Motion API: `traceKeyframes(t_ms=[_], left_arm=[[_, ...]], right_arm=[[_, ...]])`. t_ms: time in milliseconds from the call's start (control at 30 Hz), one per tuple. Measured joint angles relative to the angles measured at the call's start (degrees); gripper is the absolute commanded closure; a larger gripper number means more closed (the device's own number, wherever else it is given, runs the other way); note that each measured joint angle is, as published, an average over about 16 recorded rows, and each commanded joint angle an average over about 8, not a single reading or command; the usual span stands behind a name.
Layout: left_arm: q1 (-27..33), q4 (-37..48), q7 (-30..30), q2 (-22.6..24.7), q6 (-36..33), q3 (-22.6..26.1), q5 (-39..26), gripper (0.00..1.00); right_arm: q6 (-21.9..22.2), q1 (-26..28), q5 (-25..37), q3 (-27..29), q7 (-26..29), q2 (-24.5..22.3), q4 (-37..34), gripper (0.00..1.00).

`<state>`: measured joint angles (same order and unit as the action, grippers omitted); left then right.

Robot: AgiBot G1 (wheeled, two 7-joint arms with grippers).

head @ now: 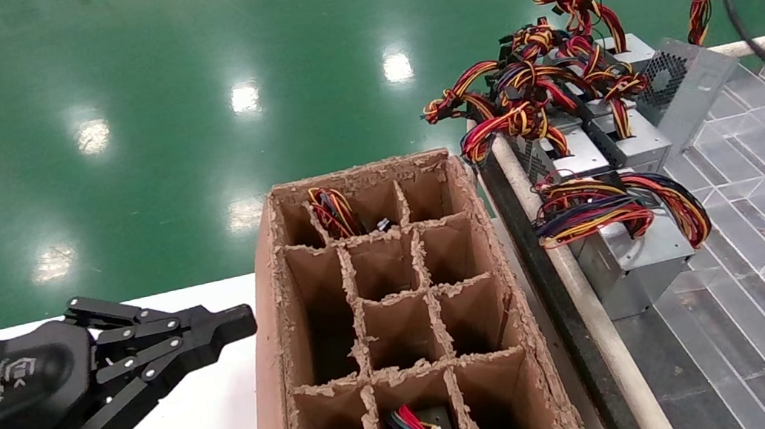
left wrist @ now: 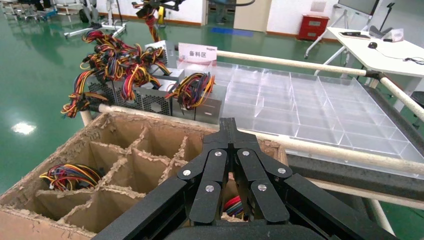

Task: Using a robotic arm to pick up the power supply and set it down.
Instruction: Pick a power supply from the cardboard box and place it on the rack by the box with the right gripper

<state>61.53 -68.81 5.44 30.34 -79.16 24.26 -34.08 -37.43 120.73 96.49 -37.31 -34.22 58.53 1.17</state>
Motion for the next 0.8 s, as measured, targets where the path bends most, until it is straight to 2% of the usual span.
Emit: traceKeyframes(t_ms=[167,333,800], left_arm=[[0.0,0.0,0.0,0.0,0.0,0.0,0.0,1.00],[0.0,0.0,0.0,0.0,0.0,0.0,0.0,1.00],[0.0,0.0,0.0,0.0,0.0,0.0,0.0,1.00]], right_arm=[[1.9,-1.1,-0.9,0.6,-0.4,0.7,-0.1,1.00],[1.5,-1.7,-1.6,1.1,-0.9,1.0,-0.1,1.00],[-6.1,-2.3,-3.4,2.3,-3.1,0.3,0.1,1.00]])
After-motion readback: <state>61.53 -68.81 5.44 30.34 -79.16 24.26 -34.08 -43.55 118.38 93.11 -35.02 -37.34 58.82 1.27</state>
